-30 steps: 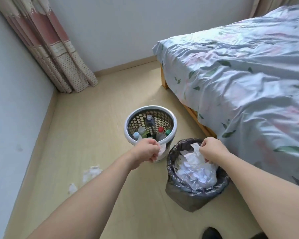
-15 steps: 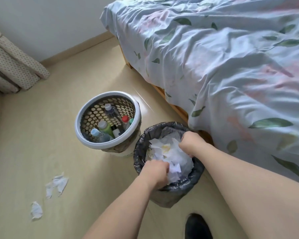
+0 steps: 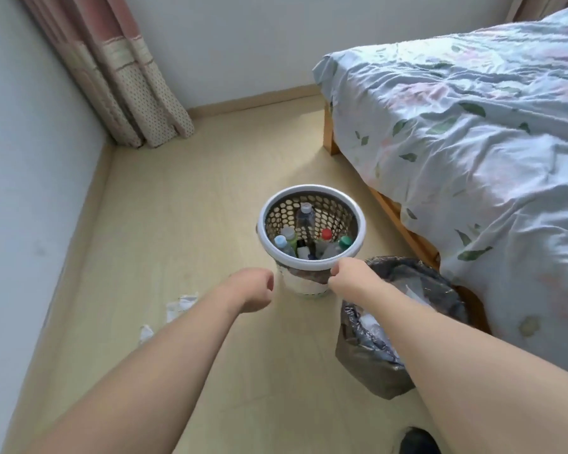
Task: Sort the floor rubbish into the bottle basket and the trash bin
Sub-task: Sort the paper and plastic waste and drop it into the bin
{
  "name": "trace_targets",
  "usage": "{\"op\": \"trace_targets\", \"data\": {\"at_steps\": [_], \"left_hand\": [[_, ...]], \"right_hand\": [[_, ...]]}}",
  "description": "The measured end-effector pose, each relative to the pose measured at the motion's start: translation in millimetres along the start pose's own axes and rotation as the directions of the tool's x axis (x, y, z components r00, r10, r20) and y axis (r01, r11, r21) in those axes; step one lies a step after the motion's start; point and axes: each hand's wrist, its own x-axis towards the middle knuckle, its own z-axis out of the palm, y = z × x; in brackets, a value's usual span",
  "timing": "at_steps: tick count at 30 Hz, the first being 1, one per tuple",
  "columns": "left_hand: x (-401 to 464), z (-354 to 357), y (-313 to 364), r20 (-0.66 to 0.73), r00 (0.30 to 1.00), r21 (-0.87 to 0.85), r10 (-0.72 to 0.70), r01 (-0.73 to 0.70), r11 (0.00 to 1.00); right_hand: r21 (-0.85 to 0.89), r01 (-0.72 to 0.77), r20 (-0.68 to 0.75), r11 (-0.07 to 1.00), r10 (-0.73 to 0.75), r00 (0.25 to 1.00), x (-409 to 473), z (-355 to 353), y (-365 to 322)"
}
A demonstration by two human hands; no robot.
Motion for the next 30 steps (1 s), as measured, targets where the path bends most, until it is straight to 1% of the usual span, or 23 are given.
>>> {"op": "trace_targets", "data": {"at_steps": [4, 6, 8, 12, 15, 18, 19, 20, 22, 25, 28, 29, 30], "left_hand": [[-36, -2, -120, 0.044, 0.987, -0.073, -0.154, 0.157, 0.985], [-53, 11, -179, 0.082, 0.967, -0.132, -0.243, 0.252, 0.959], [-64, 37, -246, 0.115, 0.933, -0.197, -0.342, 0.359, 0.912], [-59, 101, -335, 0.145, 0.88, -0.324, -0.451, 0.473, 0.819], [-31, 162, -381, 0.13, 0.846, -0.363, -0.518, 0.527, 0.769], [7, 216, -406, 0.137, 0.831, -0.45, -0.539, 0.537, 0.713], [19, 231, -409, 0.129, 0.825, -0.476, -0.55, 0.539, 0.695], [30, 243, -411, 0.094, 0.821, -0.479, -0.563, 0.533, 0.697], [46, 262, -411, -0.014, 0.813, -0.43, -0.582, 0.521, 0.738], [53, 286, -404, -0.142, 0.788, -0.399, -0.599, 0.508, 0.763], [43, 309, -392, -0.217, 0.781, -0.366, -0.586, 0.491, 0.79], [39, 311, -389, -0.214, 0.785, -0.384, -0.581, 0.479, 0.789], [35, 312, -386, -0.235, 0.791, -0.364, -0.564, 0.467, 0.806]], "right_hand": [[-0.065, 0.149, 0.121, 0.987, -0.14, 0.983, 8, 67, -99], [-0.082, 0.191, 0.173, 0.978, -0.175, 0.969, 11, 103, -143], [-0.108, 0.244, 0.229, 0.964, -0.215, 0.949, 24, 150, -186], [-0.176, 0.299, 0.315, 0.938, -0.234, 0.92, 64, 231, -231], [-0.225, 0.302, 0.343, 0.927, -0.215, 0.915, 106, 287, -243], [-0.303, 0.28, 0.338, 0.911, -0.172, 0.925, 149, 337, -239], [-0.33, 0.274, 0.327, 0.903, -0.163, 0.931, 162, 350, -236], [-0.35, 0.273, 0.3, 0.896, -0.168, 0.939, 174, 361, -233], [-0.352, 0.282, 0.236, 0.893, -0.207, 0.949, 192, 380, -230], [-0.331, 0.286, 0.17, 0.899, -0.241, 0.956, 203, 407, -226], [-0.425, 0.289, 0.204, 0.858, -0.22, 0.954, 197, 429, -217], [-0.426, 0.279, 0.22, 0.861, -0.201, 0.955, 194, 433, -215], [-0.412, 0.266, 0.242, 0.871, -0.177, 0.954, 191, 436, -212]]}}
